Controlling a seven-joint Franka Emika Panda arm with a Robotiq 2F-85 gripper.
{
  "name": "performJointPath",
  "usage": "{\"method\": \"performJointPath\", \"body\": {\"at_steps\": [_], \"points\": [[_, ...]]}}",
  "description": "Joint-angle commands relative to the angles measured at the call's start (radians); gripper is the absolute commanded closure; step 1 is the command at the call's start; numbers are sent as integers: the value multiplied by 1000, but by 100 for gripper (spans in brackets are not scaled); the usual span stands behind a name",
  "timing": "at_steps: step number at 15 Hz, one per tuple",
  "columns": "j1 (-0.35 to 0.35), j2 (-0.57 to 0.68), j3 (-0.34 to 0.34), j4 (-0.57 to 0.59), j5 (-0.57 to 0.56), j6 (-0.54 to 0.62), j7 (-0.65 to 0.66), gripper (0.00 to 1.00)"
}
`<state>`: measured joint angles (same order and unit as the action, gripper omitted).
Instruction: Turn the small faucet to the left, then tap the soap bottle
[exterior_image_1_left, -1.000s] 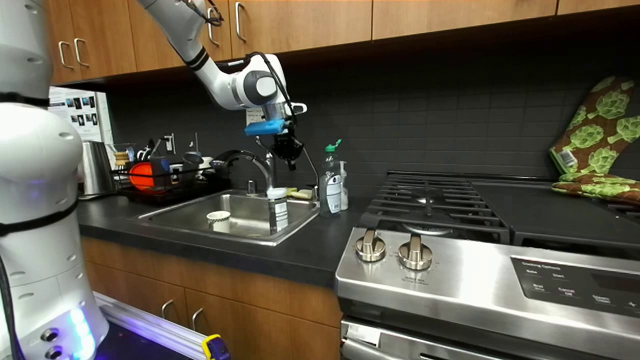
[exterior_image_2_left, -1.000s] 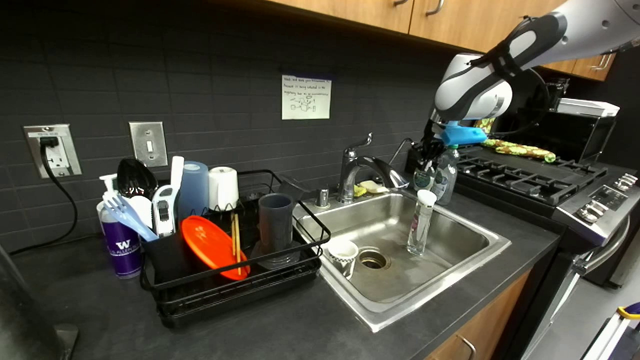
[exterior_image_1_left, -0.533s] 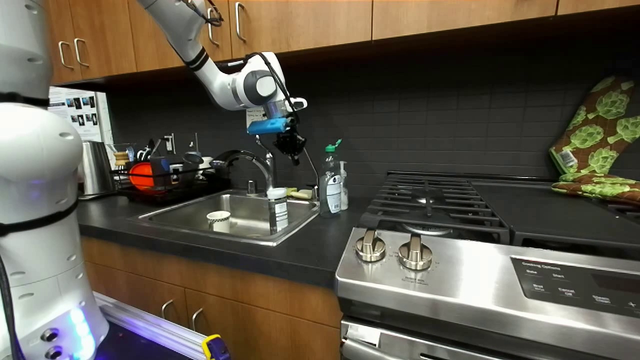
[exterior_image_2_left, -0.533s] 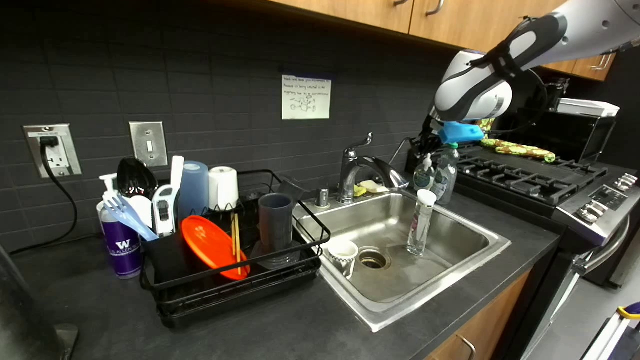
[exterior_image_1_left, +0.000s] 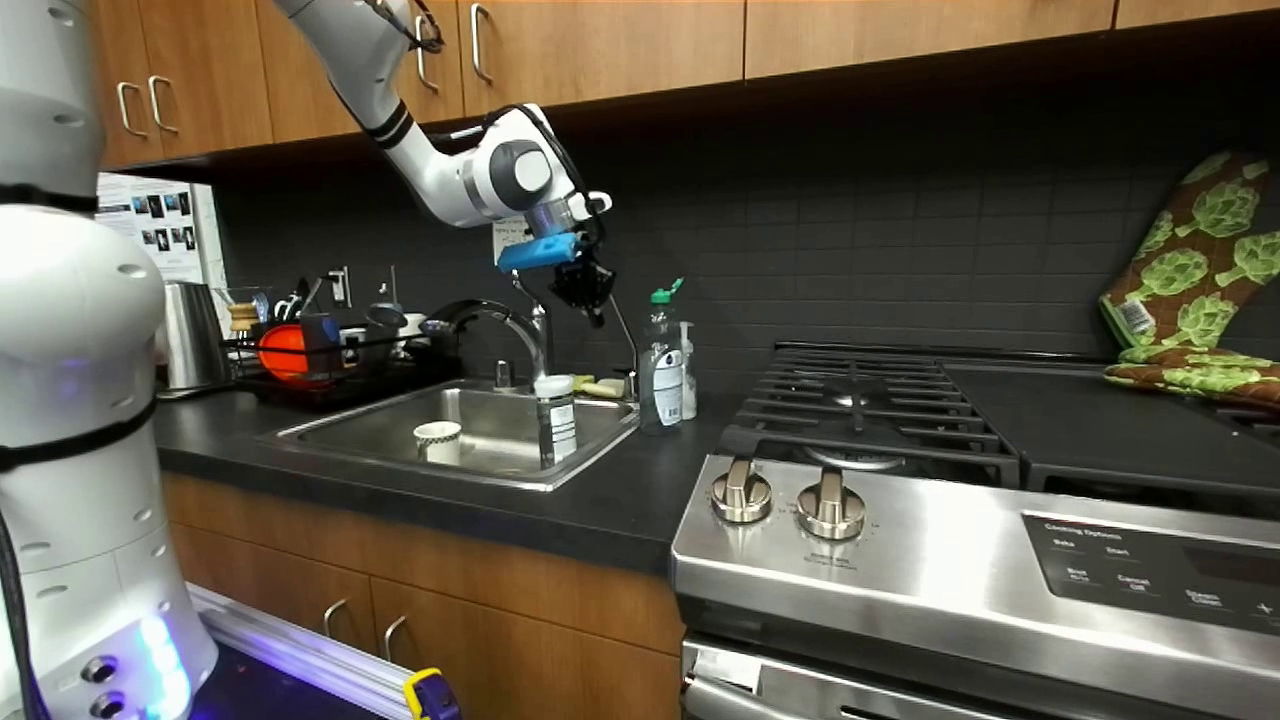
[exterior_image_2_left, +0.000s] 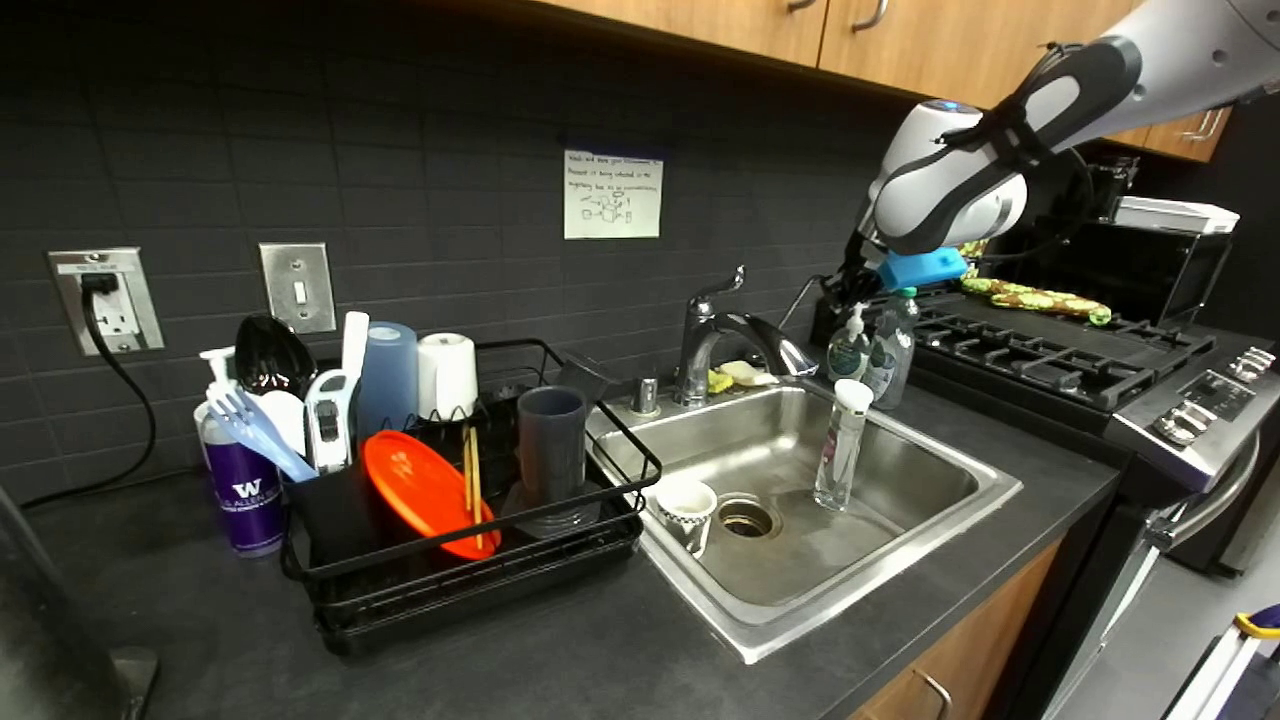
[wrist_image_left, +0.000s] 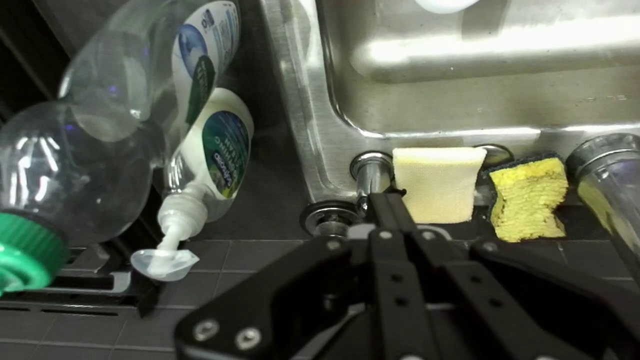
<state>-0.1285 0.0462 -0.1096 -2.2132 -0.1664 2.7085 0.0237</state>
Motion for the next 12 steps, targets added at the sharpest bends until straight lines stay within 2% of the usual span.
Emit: {"method": "performJointPath", "body": {"at_steps": [1,7,12], "points": [[1,-4,-22,-4,-83,4,48,100],[-5,-16,-21,3,-31,-120,-52,100],[-11,-19,-22,-6,11,-90,-72,100]]}}
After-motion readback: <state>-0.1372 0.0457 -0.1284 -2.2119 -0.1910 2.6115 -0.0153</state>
